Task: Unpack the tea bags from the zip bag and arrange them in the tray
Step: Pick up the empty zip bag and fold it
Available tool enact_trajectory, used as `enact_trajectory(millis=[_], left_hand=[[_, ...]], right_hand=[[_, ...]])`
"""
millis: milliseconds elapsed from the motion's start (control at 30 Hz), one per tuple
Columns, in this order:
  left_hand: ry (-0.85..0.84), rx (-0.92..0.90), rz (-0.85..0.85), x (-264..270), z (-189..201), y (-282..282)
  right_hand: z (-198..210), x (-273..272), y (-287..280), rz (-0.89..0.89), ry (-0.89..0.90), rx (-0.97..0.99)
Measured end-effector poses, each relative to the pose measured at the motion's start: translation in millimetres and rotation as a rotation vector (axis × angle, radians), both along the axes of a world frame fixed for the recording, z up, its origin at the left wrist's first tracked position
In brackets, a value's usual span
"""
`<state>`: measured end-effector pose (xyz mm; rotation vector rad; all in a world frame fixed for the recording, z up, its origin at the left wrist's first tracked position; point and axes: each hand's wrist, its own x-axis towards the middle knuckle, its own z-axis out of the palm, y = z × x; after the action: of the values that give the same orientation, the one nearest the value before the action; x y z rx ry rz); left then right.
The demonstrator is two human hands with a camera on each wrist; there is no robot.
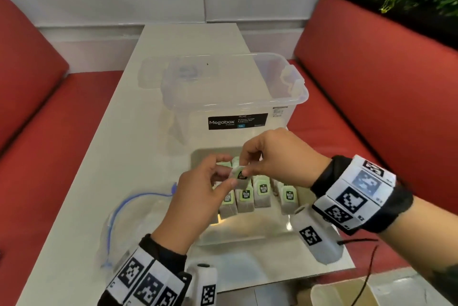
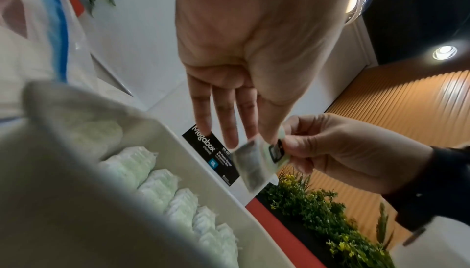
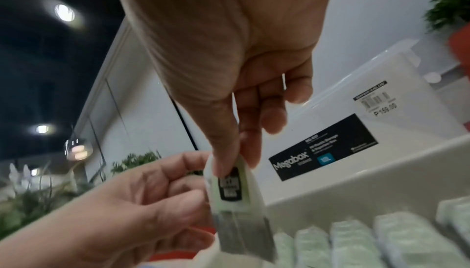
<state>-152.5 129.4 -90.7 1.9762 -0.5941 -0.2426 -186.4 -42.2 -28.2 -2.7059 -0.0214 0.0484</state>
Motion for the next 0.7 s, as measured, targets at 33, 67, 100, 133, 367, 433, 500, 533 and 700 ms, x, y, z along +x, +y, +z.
enact_trajectory(millis=[33,67,100,133,367,433,500,533,700], left_hand=[[-0.02,0.014,-0.003,-1,-5,0],[-0.047,0.034,-0.001,-3,-9,2],[-0.084,0.06,0.007,-5,-14,4],[-0.126,0.086,0.017,-6,-18,6],[-0.416,0.281,0.065,-14,-53,18],[-0.426,0.301,0.053,-15,-59,19],[-0.425,0.305,0.052,-14,-62,20],[-0.425,0.305,0.054,-14,-63,20],[-0.417,0.288,0.054,-13,-64,20]], right_hand=[[0,2,-5,0.016,0.054,-0.07],[-1,5,-10,0.03,0.116,-0.146],[-5,8,-16,0.041,0.182,-0.217],[-11,11,-21,0.053,0.25,-0.277],[-52,34,-31,0.201,0.562,-0.519],[-60,40,-30,0.216,0.592,-0.528],[-66,46,-31,0.221,0.605,-0.513],[-68,49,-31,0.228,0.607,-0.514],[-72,58,-27,0.281,0.644,-0.593]])
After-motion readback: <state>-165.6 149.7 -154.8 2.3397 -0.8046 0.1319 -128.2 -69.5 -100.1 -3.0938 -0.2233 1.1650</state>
